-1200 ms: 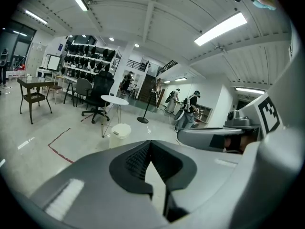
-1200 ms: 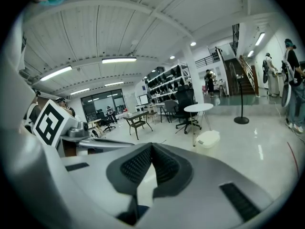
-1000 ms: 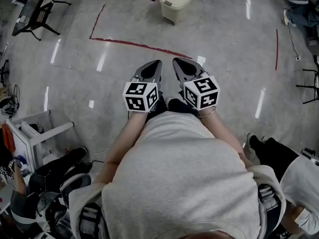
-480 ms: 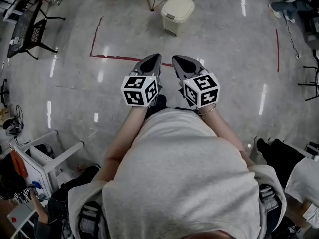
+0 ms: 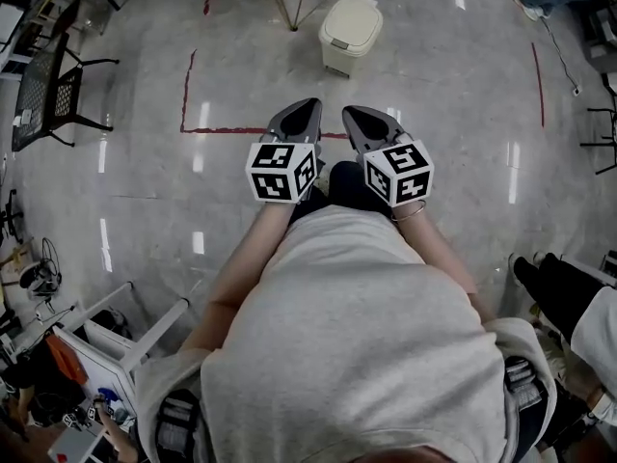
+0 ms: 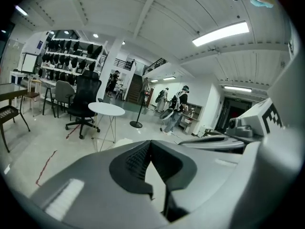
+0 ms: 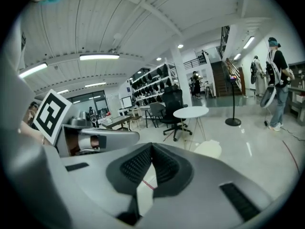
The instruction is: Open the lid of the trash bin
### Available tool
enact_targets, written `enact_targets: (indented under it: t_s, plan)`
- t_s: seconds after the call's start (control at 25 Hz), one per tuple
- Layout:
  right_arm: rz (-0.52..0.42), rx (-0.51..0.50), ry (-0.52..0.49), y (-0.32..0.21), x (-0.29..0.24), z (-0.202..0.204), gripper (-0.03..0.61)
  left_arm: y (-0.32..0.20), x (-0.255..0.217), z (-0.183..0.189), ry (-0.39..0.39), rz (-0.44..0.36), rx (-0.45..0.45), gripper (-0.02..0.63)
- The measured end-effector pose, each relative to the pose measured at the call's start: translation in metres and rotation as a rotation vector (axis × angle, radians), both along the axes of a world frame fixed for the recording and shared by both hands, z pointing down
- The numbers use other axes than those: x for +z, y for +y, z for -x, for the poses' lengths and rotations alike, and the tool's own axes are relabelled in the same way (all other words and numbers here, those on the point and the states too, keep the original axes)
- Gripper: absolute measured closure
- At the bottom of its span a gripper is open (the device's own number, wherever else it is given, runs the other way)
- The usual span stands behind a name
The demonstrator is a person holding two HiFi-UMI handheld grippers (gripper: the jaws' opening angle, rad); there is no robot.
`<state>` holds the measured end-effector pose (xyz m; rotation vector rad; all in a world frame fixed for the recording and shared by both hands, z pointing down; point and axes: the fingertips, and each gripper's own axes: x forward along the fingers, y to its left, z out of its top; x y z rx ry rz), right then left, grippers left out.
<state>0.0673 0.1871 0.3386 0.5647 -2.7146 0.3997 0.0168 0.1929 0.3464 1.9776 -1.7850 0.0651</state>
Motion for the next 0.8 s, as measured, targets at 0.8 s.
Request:
enact_targets:
  t_s: [0.8]
  plan:
    - [0.037,-0.063,0.068,-0.114,0.027,0.092,0.571,-0.119,0.028,0.074,0.114,0.056,0.041,0.604]
